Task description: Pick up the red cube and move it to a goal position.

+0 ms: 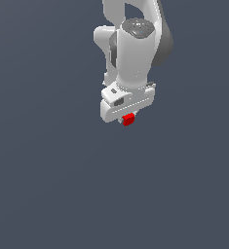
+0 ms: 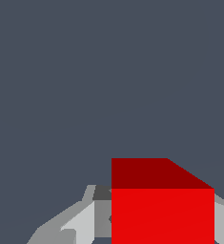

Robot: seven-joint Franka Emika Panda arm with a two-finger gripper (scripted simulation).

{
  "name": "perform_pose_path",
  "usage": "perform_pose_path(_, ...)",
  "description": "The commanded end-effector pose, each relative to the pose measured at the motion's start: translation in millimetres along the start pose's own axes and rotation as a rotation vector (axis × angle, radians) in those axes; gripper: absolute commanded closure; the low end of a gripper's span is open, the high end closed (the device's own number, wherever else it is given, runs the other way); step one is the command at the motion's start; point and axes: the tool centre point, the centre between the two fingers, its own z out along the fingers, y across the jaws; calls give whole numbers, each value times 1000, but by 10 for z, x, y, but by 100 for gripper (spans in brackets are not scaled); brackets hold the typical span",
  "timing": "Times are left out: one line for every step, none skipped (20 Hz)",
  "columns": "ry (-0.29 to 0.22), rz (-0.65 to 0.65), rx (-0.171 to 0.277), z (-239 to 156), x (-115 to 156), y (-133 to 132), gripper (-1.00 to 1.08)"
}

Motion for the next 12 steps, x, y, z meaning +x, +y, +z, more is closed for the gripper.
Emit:
perform_pose_path(-1, 1, 0, -170, 77, -79, 108)
perform_pose_path(-1, 1, 0, -224, 104, -104, 108)
perform_pose_path(-1, 1, 1, -273, 128, -124, 108)
perform_pose_path(-1, 1, 1, -315, 150, -143, 108)
perform_pose_path(-1, 1, 1, -353, 170, -160, 108)
perform_pose_path(-1, 1, 1, -385, 187, -174, 108)
perform_pose_path(-1, 1, 1, -412, 202, -187, 108)
perform_pose_path(-1, 1, 1, -434, 214, -196, 108)
perform_pose_path(-1, 1, 1, -451, 224, -204, 108)
perform_pose_path(-1, 1, 1, -463, 231, -209, 108)
perform_pose_path(-1, 1, 1, -470, 235, -212, 108)
perform_pose_path(-1, 1, 1, -472, 236, -213, 108)
